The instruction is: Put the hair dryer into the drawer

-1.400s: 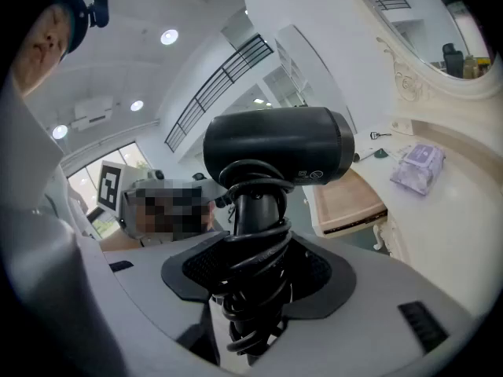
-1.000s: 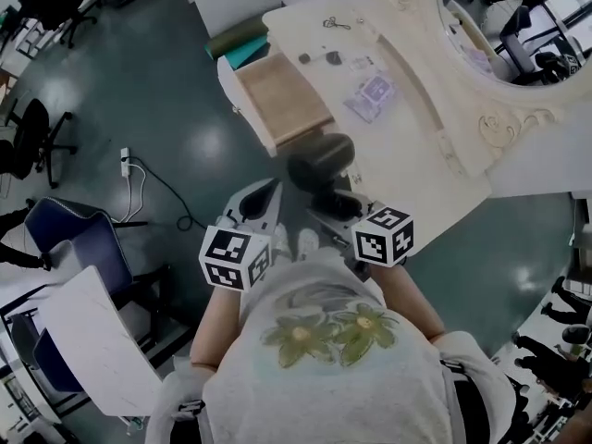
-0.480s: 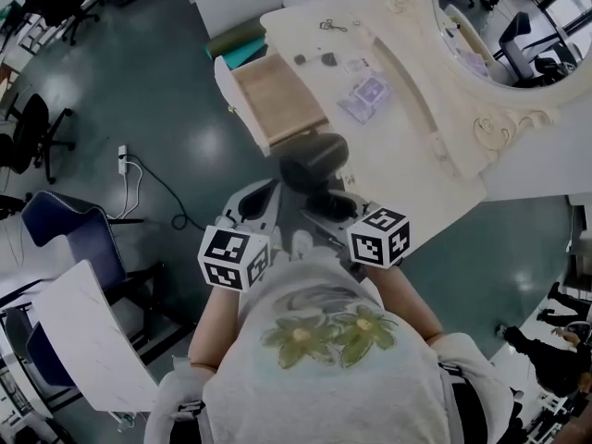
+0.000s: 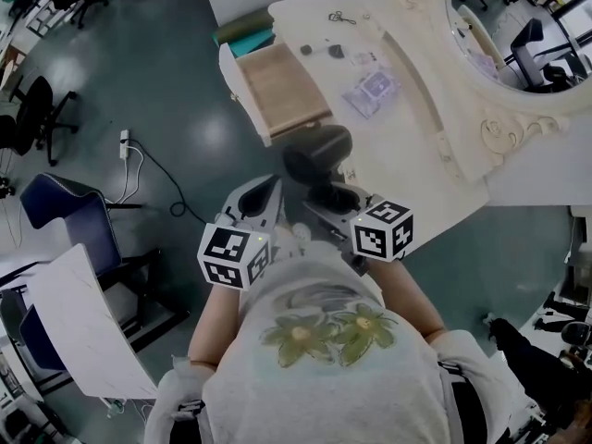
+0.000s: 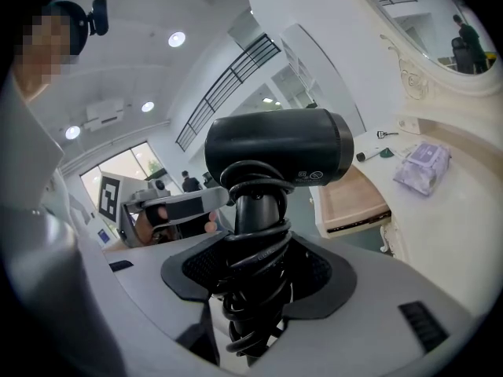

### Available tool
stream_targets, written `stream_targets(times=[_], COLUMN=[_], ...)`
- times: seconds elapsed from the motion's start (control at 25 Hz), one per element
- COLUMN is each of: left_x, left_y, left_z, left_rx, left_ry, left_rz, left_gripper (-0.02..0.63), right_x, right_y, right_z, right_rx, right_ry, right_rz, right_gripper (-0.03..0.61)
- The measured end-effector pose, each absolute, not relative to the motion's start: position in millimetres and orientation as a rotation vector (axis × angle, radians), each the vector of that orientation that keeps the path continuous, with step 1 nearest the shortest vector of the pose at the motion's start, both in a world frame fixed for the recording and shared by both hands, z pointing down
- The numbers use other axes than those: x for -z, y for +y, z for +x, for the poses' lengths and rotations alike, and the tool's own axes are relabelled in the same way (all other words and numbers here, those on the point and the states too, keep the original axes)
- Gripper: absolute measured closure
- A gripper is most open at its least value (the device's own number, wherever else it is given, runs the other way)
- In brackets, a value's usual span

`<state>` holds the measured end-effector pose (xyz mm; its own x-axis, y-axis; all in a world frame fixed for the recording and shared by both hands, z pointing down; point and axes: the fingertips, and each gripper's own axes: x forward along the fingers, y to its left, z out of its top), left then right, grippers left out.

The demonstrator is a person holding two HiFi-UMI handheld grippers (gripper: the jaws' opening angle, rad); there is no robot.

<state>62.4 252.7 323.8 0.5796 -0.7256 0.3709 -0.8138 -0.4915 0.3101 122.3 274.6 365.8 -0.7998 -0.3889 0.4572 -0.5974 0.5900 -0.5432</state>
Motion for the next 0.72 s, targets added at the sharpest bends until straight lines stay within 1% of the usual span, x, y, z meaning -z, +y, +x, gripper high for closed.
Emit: stream_targets(times=[0.32,0.72], left_x=[-331,-333], left_y=[219,145], left_z=[65,45], left_rx=[-0.265,-0.278], left_ry=[-1.214,-1.216], left_rz=[2.361,2.357], left_gripper=[0.603,0.603], right_x=[-372,-376], right_y=[246,178], right_z=[122,106], right_rx=[-1.027,-1.031], right_ry=[-2.508,-2.488], right_rz=[0.797,0.784], right_gripper=[0.351,0.351])
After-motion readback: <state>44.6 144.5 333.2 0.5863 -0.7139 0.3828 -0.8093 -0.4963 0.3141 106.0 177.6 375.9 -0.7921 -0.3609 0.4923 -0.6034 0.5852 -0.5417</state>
